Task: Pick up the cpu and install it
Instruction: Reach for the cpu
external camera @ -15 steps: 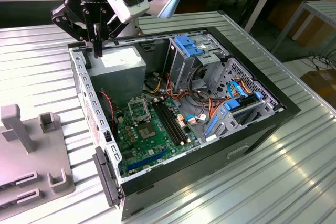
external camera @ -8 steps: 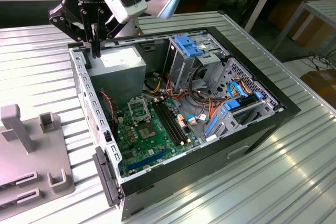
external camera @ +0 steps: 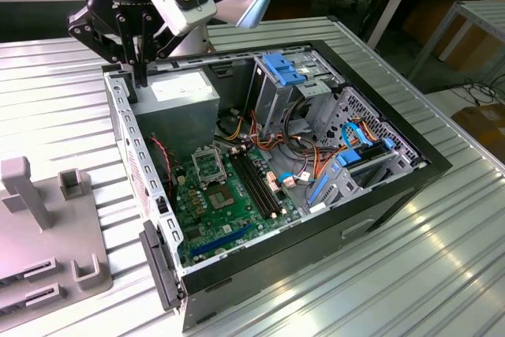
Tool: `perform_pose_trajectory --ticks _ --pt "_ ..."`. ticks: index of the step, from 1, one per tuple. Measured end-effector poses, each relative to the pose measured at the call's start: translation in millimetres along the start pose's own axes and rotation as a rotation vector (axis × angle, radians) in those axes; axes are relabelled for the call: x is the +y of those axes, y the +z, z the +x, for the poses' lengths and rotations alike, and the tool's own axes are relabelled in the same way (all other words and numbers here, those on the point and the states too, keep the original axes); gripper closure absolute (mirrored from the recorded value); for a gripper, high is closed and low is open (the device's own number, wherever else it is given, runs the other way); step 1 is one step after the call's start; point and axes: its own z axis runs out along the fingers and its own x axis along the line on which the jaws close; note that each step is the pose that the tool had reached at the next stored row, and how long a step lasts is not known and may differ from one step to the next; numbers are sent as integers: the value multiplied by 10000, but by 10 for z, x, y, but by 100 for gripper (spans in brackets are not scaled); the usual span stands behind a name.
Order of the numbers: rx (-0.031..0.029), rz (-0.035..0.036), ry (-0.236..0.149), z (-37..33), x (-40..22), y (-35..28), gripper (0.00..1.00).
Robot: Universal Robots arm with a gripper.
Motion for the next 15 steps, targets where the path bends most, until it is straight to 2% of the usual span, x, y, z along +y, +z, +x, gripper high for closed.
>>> perform_pose_trajectory --ticks 15 --pt "13 1 1 82 -6 -1 85"
